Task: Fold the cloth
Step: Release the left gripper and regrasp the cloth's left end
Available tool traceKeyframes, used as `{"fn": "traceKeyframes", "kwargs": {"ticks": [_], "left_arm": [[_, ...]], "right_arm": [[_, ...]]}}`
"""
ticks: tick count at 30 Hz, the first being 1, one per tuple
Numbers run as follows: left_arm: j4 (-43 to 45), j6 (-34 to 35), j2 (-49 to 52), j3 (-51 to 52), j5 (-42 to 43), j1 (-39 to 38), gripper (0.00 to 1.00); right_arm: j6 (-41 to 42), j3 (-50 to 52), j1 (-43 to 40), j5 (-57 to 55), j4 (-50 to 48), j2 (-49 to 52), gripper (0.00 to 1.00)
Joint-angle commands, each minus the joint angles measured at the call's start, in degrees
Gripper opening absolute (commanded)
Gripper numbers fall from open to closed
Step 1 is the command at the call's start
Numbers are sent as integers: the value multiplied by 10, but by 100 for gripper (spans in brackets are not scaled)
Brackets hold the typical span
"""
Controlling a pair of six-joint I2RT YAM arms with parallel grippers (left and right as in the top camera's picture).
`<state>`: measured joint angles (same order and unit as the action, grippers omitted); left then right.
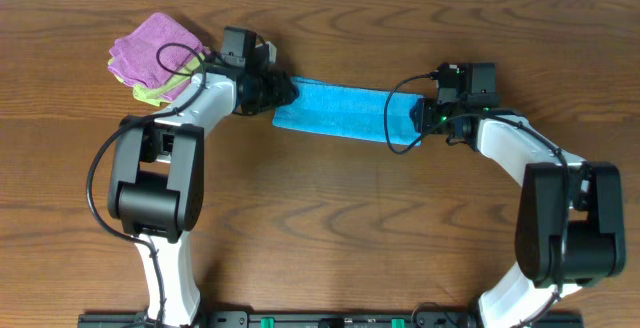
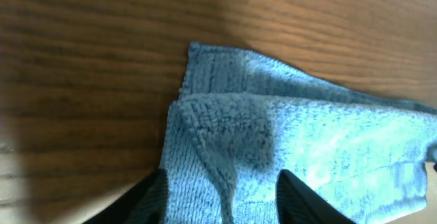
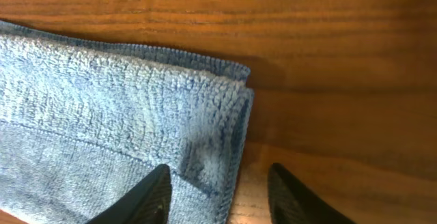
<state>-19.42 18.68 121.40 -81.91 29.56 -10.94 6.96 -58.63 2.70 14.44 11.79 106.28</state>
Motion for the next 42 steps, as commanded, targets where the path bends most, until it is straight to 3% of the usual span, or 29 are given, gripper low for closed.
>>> {"fn": "traceKeyframes", "kwargs": {"ticks": [1, 8, 12, 16, 20, 42], "left_arm": [[-32, -35, 3, -52, -2, 8, 57], [-109, -58, 3, -141, -1, 12, 59], [-107, -58, 3, -157, 14, 8, 23], [-103, -52, 5, -157, 17, -4, 6], [-104, -52, 14, -156, 16, -13, 6], [-118, -49, 114, -156, 28, -42, 6]], "right_arm": [[19, -2, 0, 10, 4, -30, 54], [45, -2, 0, 10, 23, -85, 66], [86, -2, -1, 10, 45, -106, 77], [115, -2, -1, 40, 65, -109, 96], [117, -2, 0, 45, 71, -107, 99], [151, -2, -2, 52, 41, -43, 99]]}}
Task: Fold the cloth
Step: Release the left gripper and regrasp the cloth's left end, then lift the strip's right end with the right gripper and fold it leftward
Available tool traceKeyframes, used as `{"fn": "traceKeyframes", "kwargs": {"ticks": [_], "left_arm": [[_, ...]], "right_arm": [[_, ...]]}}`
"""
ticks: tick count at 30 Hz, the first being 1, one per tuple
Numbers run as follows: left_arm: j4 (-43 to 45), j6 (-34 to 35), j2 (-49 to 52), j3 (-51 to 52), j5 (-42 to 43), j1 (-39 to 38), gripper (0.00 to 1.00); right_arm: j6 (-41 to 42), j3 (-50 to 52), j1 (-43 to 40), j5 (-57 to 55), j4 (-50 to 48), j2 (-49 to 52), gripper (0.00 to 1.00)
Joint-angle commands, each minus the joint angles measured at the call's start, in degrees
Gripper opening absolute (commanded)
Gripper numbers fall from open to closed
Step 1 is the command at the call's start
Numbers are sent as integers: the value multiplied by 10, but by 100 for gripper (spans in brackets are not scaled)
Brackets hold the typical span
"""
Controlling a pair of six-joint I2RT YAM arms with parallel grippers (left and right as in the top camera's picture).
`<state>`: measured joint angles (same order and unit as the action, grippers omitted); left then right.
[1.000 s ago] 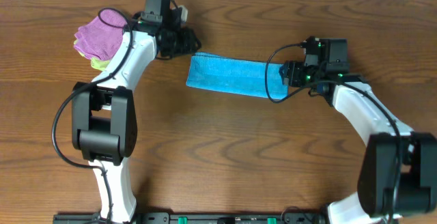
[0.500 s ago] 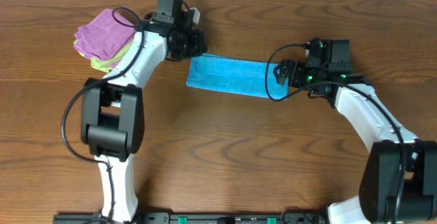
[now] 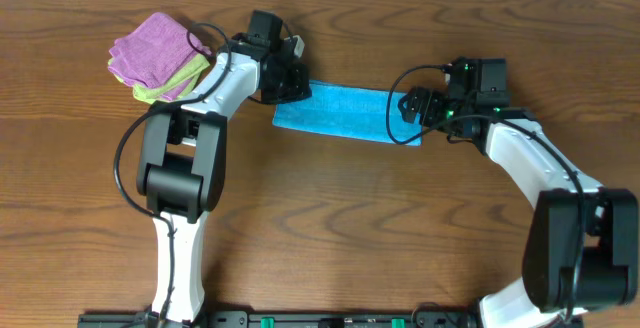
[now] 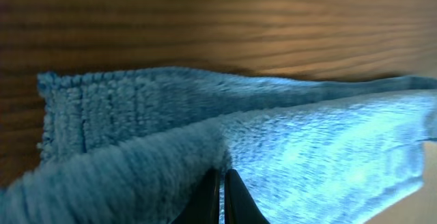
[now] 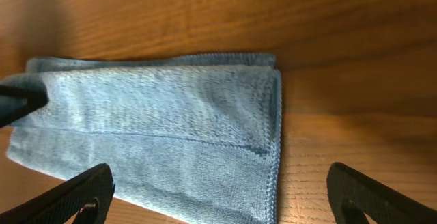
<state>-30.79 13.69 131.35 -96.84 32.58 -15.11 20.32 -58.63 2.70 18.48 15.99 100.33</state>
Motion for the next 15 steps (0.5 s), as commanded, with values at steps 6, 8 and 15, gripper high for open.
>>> {"fn": "traceKeyframes", "kwargs": {"ticks": [6, 8, 15], "left_arm": [[-5, 0, 17, -7, -17, -1, 6], [-5, 0, 17, -7, -17, -1, 6], [-6, 1, 17, -7, -17, -1, 6]], "right_arm": [[24, -2, 0, 32, -9, 43, 99], [26, -2, 0, 35, -13, 49, 99], [35, -2, 7, 41, -39, 75, 92]]}}
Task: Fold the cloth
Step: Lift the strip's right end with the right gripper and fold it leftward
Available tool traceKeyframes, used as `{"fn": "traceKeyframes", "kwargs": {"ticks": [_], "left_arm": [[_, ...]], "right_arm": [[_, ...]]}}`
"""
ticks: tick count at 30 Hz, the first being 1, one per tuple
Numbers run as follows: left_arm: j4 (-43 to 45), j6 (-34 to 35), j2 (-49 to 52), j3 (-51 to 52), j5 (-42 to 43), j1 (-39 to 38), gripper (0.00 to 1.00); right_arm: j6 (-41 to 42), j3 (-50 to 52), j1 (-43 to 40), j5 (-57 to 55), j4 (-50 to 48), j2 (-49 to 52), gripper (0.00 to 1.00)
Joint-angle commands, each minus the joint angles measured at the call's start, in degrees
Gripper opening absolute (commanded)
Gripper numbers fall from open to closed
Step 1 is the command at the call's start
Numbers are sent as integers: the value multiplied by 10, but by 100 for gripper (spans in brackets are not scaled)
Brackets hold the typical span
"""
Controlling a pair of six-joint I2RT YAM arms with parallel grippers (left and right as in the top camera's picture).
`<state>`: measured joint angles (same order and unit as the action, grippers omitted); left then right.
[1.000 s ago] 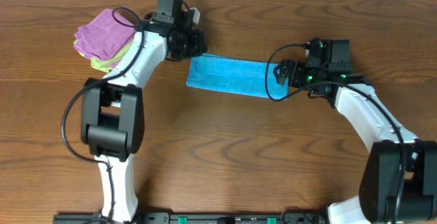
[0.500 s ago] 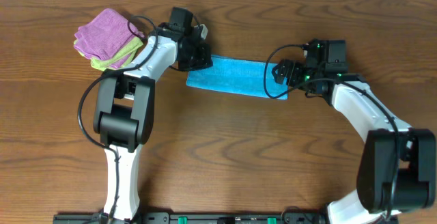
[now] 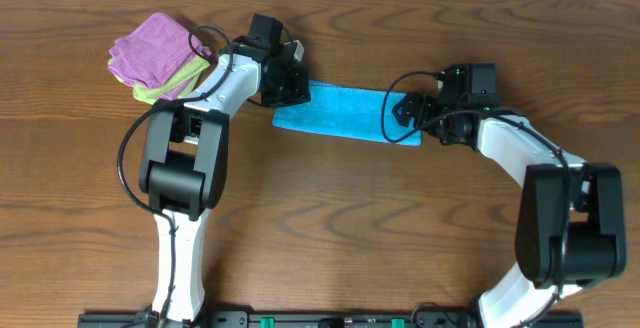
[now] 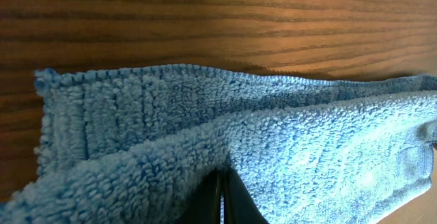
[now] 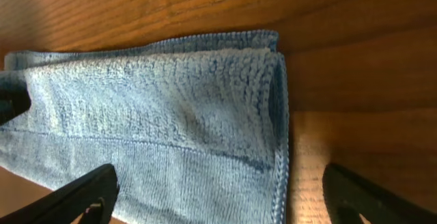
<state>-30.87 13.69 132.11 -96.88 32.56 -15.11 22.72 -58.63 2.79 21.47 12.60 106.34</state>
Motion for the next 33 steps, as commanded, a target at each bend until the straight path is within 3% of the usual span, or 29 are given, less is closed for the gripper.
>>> {"fn": "traceKeyframes", "kwargs": {"ticks": [1, 8, 12, 17, 19, 20, 33], "left_arm": [[-6, 1, 9, -7, -16, -1, 6], [-12, 1, 9, -7, -16, -1, 6], [-19, 1, 9, -7, -16, -1, 6], [-22, 1, 9, -7, -16, -1, 6], [-22, 1, 9, -7, -16, -1, 6], [-23, 1, 9, -7, -16, -1, 6], [-23, 7, 9, -7, -16, 1, 6]], "right_arm": [[11, -2, 7, 11, -8, 19, 91], [26, -2, 12, 30, -40, 63, 82], [28, -2, 18, 32, -64, 86, 69], [18, -2, 24, 28, -91, 92, 29], [18, -2, 24, 28, -101, 90, 6], [18, -2, 23, 28, -103, 90, 1], [-10, -2, 14, 29, -96, -19, 1]]}}
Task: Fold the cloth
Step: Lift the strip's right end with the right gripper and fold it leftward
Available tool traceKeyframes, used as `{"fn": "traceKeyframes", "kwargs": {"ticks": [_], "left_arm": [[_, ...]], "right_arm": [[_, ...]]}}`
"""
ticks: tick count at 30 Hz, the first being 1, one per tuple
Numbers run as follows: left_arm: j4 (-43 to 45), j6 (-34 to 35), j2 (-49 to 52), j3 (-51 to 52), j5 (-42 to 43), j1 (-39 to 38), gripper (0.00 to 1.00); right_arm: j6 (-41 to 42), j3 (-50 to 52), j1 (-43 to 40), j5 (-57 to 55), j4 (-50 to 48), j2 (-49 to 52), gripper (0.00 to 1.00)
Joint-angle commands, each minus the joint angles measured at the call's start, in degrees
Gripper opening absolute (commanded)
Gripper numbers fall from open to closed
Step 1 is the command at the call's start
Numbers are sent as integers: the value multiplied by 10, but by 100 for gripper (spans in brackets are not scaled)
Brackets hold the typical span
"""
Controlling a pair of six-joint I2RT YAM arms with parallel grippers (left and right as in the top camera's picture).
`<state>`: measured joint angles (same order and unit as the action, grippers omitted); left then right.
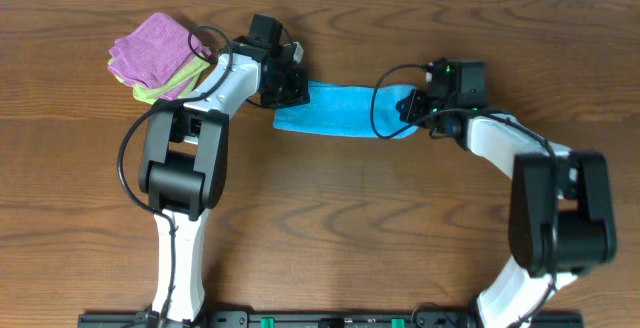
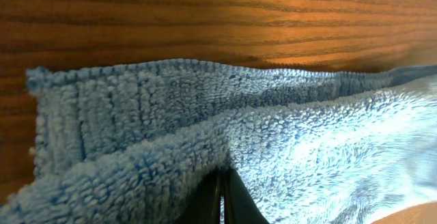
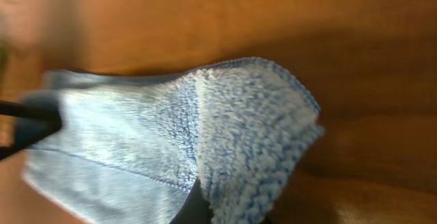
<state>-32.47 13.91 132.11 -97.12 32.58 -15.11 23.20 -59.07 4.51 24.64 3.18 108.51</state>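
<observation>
A blue terry cloth [image 1: 335, 113], folded into a long strip, lies across the back of the wooden table [image 1: 320, 228]. My left gripper [image 1: 297, 90] is shut on the top layer at the strip's left end; in the left wrist view the fingers [image 2: 222, 200] meet under the blue cloth [image 2: 171, 115]. My right gripper [image 1: 408, 108] is shut on the strip's right end, which is bunched and lifted off the wood. In the right wrist view that pinched end [image 3: 252, 128] hangs over the right gripper [image 3: 225, 210], hiding most of it.
A stack of purple and yellow-green cloths [image 1: 155, 53] sits at the back left, just beyond my left arm. The right arm's black cable [image 1: 380, 108] loops over the blue strip. Bare wood lies in front of the strip.
My right gripper, open wide over the flat right end, is now shut on that end and holds it bunched and raised, shifted a little left. The left gripper has not moved.
Both grippers first stood open at the two ends of the flat strip. Then the left was shut on the left end's top layer while the right stayed open near the right end. Now the right is also shut, with its end lifted.
</observation>
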Motion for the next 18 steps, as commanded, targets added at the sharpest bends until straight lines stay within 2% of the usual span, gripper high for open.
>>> {"fn": "traceKeyframes", "kwargs": {"ticks": [1, 8, 18], "left_arm": [[-7, 5, 9, -4, -16, 1, 6], [-7, 12, 9, -4, -16, 1, 6], [-7, 16, 9, -5, -14, 1, 6]], "right_arm": [[-14, 2, -2, 3, -1, -49, 1], [-14, 2, 10, 15, -2, -73, 1], [-9, -18, 80, 21, -26, -73, 1]]}}
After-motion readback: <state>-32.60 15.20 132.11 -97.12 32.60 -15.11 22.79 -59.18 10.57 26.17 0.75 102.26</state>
